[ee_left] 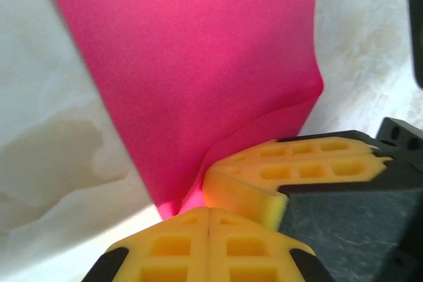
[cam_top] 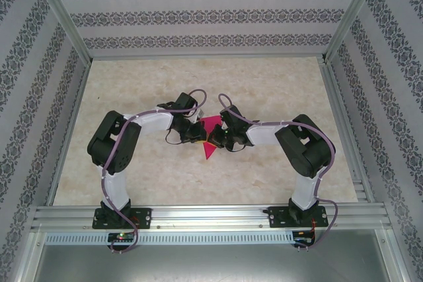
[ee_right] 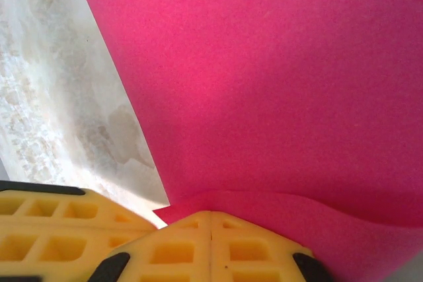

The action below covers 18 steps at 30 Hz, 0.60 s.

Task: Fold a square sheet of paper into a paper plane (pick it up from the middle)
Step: Third fold the triangle at the center of the table.

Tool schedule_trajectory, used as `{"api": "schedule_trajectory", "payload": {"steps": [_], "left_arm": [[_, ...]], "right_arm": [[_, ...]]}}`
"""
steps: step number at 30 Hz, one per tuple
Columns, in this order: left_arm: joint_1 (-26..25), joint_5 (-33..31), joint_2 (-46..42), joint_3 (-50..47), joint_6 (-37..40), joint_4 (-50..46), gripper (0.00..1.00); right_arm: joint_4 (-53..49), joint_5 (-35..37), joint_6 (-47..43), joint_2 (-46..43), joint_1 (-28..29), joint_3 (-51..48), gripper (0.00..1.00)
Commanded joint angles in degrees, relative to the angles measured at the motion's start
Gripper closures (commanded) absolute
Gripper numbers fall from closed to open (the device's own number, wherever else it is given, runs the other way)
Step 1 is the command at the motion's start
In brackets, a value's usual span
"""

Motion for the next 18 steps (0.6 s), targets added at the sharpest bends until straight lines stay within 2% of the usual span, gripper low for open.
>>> {"api": "schedule_trajectory", "payload": {"steps": [1, 9, 14, 18], "left_arm": [[-0.77, -1.32, 1.40, 0.77, -0.52, 1.85, 1.00], [-0.78, -2.83, 2.79, 1.36, -0.99, 1.68, 1.00], [-0.82, -3.99, 2.72, 1.13, -0.44, 0.38, 1.00], [-0.81, -4.24, 2.82, 1.07, -0.18, -0.10, 1.00]], "right_arm": [[-2.69, 1.57, -0.59, 1.87, 0.44, -1.36, 1.00], [1.67, -0.64, 0.17, 0.20, 0.02, -2.68, 1.00], [6.91, -2.17, 0.18, -3.95, -1.16, -4.37, 1.00], [7.05, -2.01, -0.81, -7.03, -1.93, -5.72, 0.99]]}}
